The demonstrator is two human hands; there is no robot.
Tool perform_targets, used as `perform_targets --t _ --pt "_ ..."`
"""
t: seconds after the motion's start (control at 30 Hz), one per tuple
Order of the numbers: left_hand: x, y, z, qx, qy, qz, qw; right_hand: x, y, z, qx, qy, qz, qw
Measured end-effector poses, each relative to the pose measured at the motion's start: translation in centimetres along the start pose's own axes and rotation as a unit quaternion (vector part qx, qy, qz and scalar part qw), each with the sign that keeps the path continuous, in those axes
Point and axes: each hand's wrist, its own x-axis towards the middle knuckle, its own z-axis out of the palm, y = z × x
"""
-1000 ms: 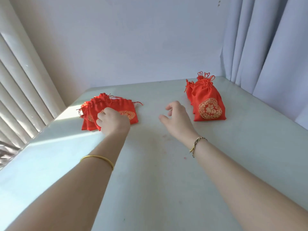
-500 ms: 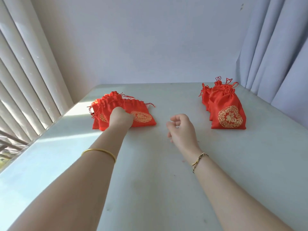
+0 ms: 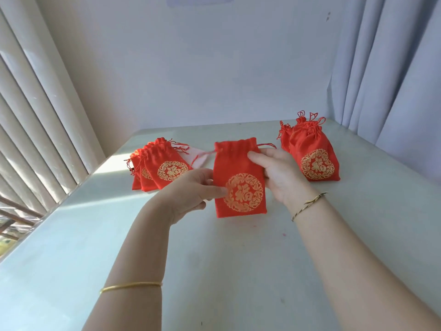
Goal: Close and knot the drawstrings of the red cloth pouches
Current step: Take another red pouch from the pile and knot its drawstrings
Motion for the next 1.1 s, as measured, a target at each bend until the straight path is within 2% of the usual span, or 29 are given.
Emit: perform_targets --t 0.03,0.1,0.17,0.23,0.4,0.57,0.83,1.1 --pt "-0.1 0.2 0.1 -0.013 0.002 0.012 1.000 0.0 -0.1 0.0 -0.016 -0.006 -0.011 1.000" --pt "-0.2 0.6 0.4 -0.105 0.033 0.047 0.993 -0.2 0.0 0.1 -0.042 -0.028 -0.012 0.999" --pt "0.3 0.8 0.4 -0.203 0.113 0.059 0.971 -0.2 0.2 0.2 -0.049 -0.045 0.000 0.998" --pt "0.8 0.9 0.1 -0.235 0.176 0.065 0.954 -0.2 0.2 0.4 -0.039 -0.059 0.009 0.997" --pt "1.0 1.0 -0.2 -0.292 0.198 0.080 0.932 -0.3 -0.4 0.8 0.003 -0.057 0.004 0.998" --pt "1.1 1.2 -0.1 -0.328 0.197 0.094 0.919 -0.3 -1.2 0.6 0.133 0.015 0.001 0.991" --pt "1.1 0.9 -0.3 -0.305 0.235 0.088 0.919 -0.2 -1.5 0.2 0.255 0.039 0.055 0.965" --pt "0.9 0.9 -0.4 -0.298 0.250 0.085 0.917 -0.1 -1.3 0.1 0.213 0.042 0.084 0.973"
